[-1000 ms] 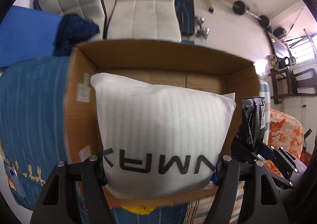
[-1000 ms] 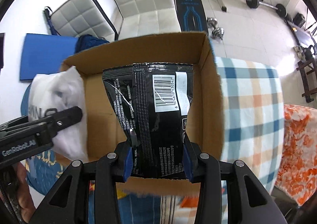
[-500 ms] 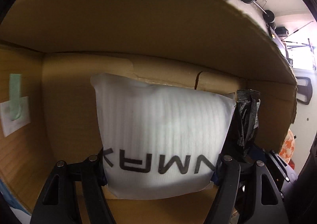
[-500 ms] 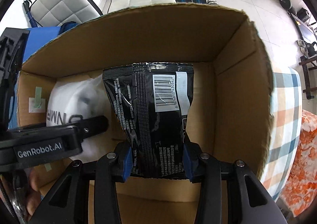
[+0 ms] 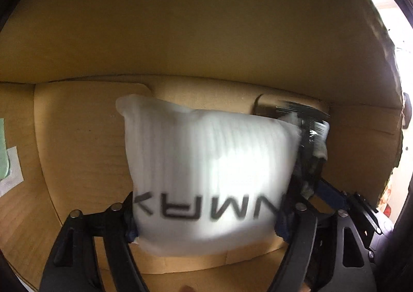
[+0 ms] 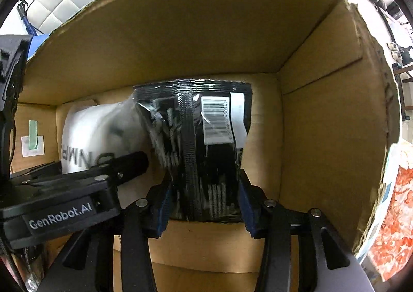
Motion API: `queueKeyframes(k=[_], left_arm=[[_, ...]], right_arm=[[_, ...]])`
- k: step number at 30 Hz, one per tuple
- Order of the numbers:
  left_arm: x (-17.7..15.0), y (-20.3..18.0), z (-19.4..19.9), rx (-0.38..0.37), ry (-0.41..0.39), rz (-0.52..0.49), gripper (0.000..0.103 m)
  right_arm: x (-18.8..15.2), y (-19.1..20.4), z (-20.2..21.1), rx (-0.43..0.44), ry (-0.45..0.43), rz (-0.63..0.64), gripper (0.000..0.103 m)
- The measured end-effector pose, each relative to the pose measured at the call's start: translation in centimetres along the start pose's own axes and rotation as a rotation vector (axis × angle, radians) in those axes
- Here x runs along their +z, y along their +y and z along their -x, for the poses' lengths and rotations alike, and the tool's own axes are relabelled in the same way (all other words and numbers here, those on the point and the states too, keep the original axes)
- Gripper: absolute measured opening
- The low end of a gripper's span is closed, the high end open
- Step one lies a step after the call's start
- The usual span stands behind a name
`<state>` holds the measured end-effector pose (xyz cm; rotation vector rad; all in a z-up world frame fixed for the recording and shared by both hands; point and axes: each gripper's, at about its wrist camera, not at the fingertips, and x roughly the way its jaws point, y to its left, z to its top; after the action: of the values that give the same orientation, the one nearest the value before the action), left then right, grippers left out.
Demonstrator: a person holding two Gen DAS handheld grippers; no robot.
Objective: Organize snacks
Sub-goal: 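Open both tools to release the pouches and lift out of the box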
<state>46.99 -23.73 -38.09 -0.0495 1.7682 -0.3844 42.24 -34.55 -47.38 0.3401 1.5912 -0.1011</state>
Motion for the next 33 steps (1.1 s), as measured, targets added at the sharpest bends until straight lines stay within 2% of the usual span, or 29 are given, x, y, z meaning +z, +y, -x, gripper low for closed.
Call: queueKeyframes(k=[2,5,14,16,18,21,25,26,33], left_arm=[[-0.5,-0.4,0.1,-0.008,0.013,-0.01,0.08],[-0.9,-0.5,0.8,-0.009,0.017,-0.007,0.089],[-4.5,-1.7,6.4,0.105,-0.097,-0.053,0.099],[-6.3,-1.8,7.5,0.144,-0.152,-0.057,0.101],[-8.0,-1.3,7.6,0.163,-0.2,-0.06,0.102],[-9.9,-0.4,10.2,0.18,-0.251,-0.066,0.103],[-15.1,-1.0,11.8,0.198,-0.319,-0.077,0.103],[-15.9,-0.7,10.5,0.2,-0.328,-0.074,0.103],[-17.6,-0.2,13.4,0.214,-0.421,-0.041,0.103]], right_arm=[[0.0,0.3,0.1,-0.003,0.002,0.007,0.053],[-0.2,0.8,0.6,-0.009,0.003,0.013,0.056],[-2.5,1.9,3.0,-0.031,-0.01,0.055,0.068],[-4.0,2.3,3.6,-0.056,-0.027,0.067,0.083],[-5.3,2.2,4.0,-0.067,-0.049,0.061,0.094],[-6.2,1.5,4.7,-0.066,-0.083,0.064,0.102],[-9.0,1.9,6.6,-0.074,-0.159,0.089,0.103],[-9.7,1.8,7.2,-0.074,-0.178,0.086,0.103],[-13.9,0.3,11.0,-0.048,-0.253,0.065,0.103]])
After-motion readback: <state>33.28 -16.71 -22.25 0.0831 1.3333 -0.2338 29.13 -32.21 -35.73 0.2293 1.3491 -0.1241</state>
